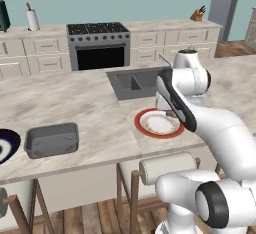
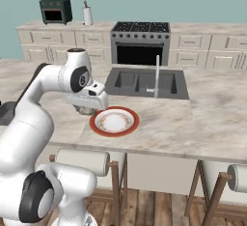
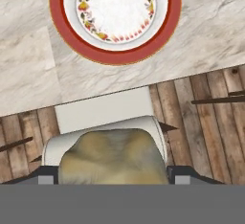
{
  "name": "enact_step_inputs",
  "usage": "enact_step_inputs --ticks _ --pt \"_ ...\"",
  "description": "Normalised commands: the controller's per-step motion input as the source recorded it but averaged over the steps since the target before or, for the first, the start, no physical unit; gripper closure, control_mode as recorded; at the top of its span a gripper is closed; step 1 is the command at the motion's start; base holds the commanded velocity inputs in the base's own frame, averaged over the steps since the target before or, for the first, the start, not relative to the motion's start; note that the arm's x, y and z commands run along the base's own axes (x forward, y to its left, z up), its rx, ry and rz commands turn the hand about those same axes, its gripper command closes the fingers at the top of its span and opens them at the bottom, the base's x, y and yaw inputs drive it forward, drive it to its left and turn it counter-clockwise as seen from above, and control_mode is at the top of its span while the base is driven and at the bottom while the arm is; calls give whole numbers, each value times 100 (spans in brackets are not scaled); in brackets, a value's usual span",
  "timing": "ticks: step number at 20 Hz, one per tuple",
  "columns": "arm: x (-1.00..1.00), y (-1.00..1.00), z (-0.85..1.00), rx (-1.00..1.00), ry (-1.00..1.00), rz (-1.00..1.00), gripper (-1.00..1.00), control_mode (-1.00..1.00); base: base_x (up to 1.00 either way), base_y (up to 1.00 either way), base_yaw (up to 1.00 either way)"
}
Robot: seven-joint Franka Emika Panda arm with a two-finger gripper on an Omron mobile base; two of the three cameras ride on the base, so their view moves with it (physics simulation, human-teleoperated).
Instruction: Place two dumplings into each of the tupperware containers and then place the containers in the fridge.
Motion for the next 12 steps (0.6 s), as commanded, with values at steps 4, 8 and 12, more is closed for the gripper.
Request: enact_step_inputs --ticks 4,8,12 --pt "-16 0 10 0 4 3 100 -100 0 0 0" --pt "-19 0 0 0 0 11 100 -100 0 0 0" --pt "-18 -1 0 0 0 11 100 -100 0 0 0"
